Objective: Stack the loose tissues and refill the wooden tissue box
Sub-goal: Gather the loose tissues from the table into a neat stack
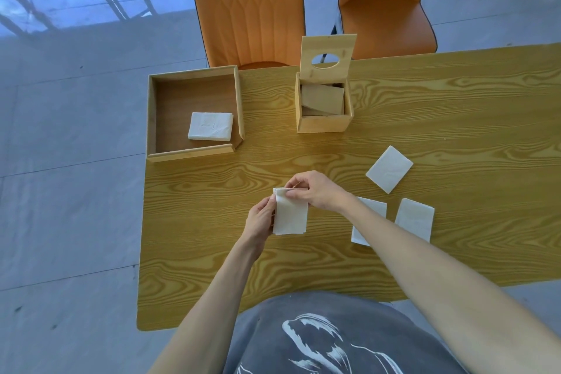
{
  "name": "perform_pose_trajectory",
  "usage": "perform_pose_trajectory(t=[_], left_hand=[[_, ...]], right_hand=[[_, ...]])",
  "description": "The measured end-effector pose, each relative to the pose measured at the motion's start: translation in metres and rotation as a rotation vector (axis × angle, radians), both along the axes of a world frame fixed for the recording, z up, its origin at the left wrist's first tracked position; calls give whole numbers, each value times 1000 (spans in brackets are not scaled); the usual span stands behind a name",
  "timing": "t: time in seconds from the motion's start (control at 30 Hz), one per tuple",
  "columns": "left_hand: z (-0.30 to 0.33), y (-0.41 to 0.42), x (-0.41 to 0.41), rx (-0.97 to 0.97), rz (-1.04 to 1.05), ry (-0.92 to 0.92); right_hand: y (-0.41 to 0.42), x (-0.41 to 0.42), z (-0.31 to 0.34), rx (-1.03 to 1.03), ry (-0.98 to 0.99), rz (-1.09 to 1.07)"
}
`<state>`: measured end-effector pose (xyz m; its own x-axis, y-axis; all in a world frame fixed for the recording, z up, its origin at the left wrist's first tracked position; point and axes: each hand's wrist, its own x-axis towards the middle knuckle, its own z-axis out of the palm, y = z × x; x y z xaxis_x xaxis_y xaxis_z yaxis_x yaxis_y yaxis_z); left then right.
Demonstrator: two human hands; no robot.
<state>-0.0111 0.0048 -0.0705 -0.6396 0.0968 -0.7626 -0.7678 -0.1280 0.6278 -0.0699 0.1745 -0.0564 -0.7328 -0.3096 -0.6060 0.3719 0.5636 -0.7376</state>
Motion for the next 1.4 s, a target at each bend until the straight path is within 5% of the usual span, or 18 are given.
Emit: perform_pose_trajectory(t=[0.47, 0.8, 1.2, 1.4], left_hand=[[-9, 14, 3, -53, -49, 46], [-13, 48, 11, -52, -131, 48], [-9, 74, 21, -46, -98, 5], [-9, 75, 22, -18, -66, -11]], right_hand=[[23, 43, -3, 431, 397, -271], [115, 75, 5, 799, 220, -182], [121, 77, -1, 861, 249, -102], [130, 76, 7, 600, 154, -90]])
